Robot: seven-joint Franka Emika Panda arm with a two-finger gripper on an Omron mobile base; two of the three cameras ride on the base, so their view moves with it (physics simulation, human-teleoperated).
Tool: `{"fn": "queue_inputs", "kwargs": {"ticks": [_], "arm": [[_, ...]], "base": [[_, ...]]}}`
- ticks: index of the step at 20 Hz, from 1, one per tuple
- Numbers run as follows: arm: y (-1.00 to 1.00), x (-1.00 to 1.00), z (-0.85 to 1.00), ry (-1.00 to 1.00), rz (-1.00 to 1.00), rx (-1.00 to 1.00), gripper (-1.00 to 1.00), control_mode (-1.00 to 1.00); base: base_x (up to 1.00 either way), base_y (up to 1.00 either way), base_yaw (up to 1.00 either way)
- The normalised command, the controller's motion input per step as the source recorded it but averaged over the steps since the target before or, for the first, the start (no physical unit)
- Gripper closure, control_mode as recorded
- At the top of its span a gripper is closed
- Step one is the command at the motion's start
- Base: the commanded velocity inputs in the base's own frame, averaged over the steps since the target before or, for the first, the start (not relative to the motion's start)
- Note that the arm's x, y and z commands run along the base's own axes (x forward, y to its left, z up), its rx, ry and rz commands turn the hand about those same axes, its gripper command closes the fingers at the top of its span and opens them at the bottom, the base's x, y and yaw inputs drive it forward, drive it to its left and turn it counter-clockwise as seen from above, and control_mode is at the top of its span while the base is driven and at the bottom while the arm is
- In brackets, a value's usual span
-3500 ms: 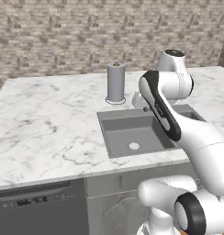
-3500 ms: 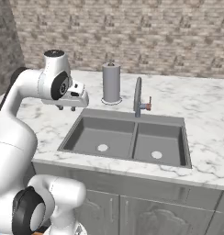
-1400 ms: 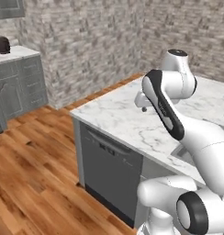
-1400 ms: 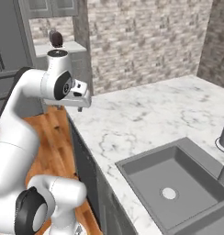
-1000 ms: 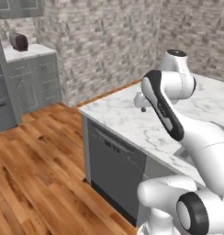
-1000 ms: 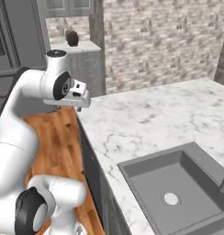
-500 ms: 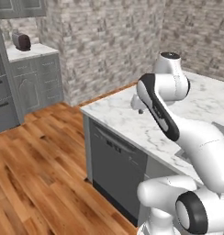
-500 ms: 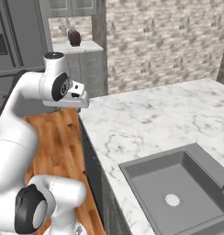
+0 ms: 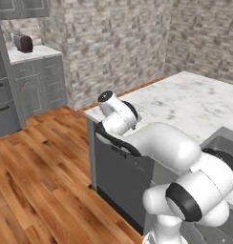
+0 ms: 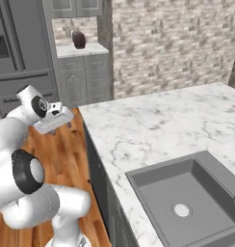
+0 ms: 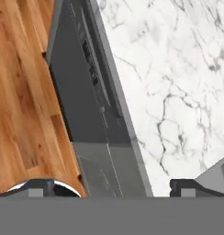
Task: Open the dishwasher door and pull out the top rack.
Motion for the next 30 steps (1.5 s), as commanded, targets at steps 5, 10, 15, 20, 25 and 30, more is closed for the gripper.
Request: {"fn": "queue_inputs", "kwargs": {"ticks": [5, 10, 15, 20, 25, 30], "arm": [[0.14, 0.48, -1.00, 0.13, 0.00, -0.49, -1.00, -1.00], [-0.03, -0.04, -0.97, 0.00, 0.00, -0.43, -1.00, -1.00], [-0.04, 0.32, -0.74, 0.00, -0.09, -0.36, -1.00, -1.00], [-0.03, 0.51, -0.37, -0.03, -0.24, -0.36, -1.00, -1.00], [0.00, 0.25, -0.11, -0.17, -0.23, -0.45, -1.00, -1.00], [-0.02, 0.47, -0.09, -0.21, -0.19, -0.38, -1.00, -1.00]], "base": [[0.00, 0.00, 0.00], [0.00, 0.00, 0.00], [0.00, 0.00, 0.00], [0.00, 0.00, 0.00], [0.00, 0.00, 0.00], [0.00, 0.00, 0.00]]}}
